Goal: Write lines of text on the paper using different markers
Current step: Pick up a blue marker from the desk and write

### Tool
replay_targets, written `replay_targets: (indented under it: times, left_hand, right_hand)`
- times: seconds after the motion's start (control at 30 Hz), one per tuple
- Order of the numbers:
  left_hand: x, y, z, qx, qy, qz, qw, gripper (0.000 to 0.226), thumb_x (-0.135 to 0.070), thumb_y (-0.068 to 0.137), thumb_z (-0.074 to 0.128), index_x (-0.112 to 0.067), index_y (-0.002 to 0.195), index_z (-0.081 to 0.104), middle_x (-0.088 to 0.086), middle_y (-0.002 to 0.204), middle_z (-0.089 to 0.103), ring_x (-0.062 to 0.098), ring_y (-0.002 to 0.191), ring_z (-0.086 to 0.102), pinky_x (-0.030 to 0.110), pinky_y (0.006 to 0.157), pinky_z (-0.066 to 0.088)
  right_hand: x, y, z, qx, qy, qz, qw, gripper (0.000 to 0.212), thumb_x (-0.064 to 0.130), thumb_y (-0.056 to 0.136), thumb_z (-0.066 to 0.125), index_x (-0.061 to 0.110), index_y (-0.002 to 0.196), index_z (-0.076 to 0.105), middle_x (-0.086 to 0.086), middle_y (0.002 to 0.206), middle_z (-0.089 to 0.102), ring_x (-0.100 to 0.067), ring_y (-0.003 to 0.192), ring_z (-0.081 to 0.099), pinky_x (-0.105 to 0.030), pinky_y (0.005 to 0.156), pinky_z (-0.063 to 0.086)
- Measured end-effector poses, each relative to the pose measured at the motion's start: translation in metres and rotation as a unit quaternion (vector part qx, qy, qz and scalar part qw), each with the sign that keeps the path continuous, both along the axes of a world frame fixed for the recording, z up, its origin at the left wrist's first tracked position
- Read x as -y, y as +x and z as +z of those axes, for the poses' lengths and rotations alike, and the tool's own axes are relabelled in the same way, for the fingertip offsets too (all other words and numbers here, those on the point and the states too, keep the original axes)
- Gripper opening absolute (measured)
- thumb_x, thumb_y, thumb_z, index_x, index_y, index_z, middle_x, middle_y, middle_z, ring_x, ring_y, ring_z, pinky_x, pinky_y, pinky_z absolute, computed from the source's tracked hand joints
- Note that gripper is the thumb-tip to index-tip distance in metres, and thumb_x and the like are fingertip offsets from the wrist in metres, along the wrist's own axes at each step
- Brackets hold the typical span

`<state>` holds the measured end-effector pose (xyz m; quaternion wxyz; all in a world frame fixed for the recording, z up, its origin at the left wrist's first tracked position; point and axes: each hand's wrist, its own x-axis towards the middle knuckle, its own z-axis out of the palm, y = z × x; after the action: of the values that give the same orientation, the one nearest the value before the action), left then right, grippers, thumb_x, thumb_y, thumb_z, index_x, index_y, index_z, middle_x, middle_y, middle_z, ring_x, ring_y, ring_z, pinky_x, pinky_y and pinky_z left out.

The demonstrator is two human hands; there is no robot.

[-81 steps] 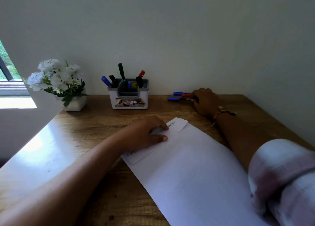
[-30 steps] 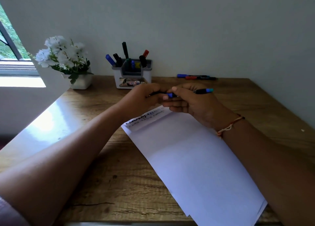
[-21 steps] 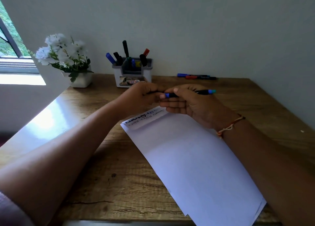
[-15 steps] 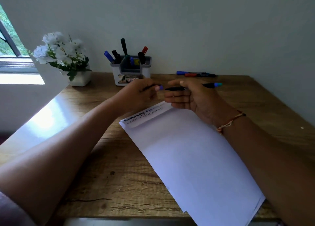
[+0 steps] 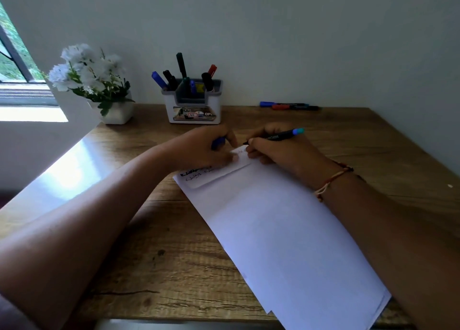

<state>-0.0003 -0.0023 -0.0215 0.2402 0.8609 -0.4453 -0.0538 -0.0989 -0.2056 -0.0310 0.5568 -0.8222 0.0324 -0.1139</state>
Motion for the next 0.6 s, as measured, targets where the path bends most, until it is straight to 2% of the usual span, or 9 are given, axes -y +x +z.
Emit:
replay_targets:
  times: [0.1,0.17,0.33,0.6]
  left_hand:
    - [0.0006,0.0021,-0.0012,-0.003,0.054,-0.019,0.998,0.033,-0.054,0.081,0.070,-0.044,0.111,0.061,-0.011,0.108,0.061,0.009,0.093,0.057,0.027,0.082,0.050]
    - [-0.0001,0.0040,-0.0016,-0.016,0.055,-0.014,0.998,0.035,-0.057,0.079,0.071,-0.047,0.111,0.061,-0.011,0.110,0.060,0.009,0.095,0.057,0.029,0.085,0.051]
    - [-0.0005,0.0060,-0.0037,-0.025,0.050,-0.009,0.998,0.033,-0.059,0.079,0.071,-0.052,0.108,0.059,-0.015,0.105,0.058,0.007,0.090,0.056,0.024,0.073,0.044]
    - [0.0003,0.0072,-0.0043,-0.043,0.041,-0.006,0.998,0.035,-0.057,0.079,0.072,-0.047,0.110,0.061,-0.011,0.099,0.059,0.009,0.086,0.057,0.025,0.071,0.043]
  right_hand:
    - [-0.0013,0.0031,-0.0001,-0.004,-0.025,-0.027,0.999,0.008,0.022,0.092,0.068,0.015,0.091,0.073,-0.003,0.079,0.077,-0.011,0.074,0.075,-0.019,0.062,0.059]
    - [-0.0029,0.0045,-0.0014,-0.006,-0.047,-0.036,0.998,0.013,0.024,0.092,0.068,0.012,0.090,0.073,-0.002,0.075,0.077,-0.012,0.072,0.075,-0.019,0.061,0.058]
    - [-0.0054,0.0052,-0.0022,0.007,-0.111,-0.031,0.993,0.013,0.024,0.087,0.068,0.015,0.082,0.074,0.003,0.073,0.076,-0.012,0.071,0.073,-0.024,0.065,0.058]
    - [-0.0085,0.0047,0.0013,-0.004,-0.154,-0.032,0.988,0.016,0.025,0.084,0.068,0.010,0.084,0.075,-0.001,0.075,0.075,-0.013,0.073,0.071,-0.026,0.068,0.057]
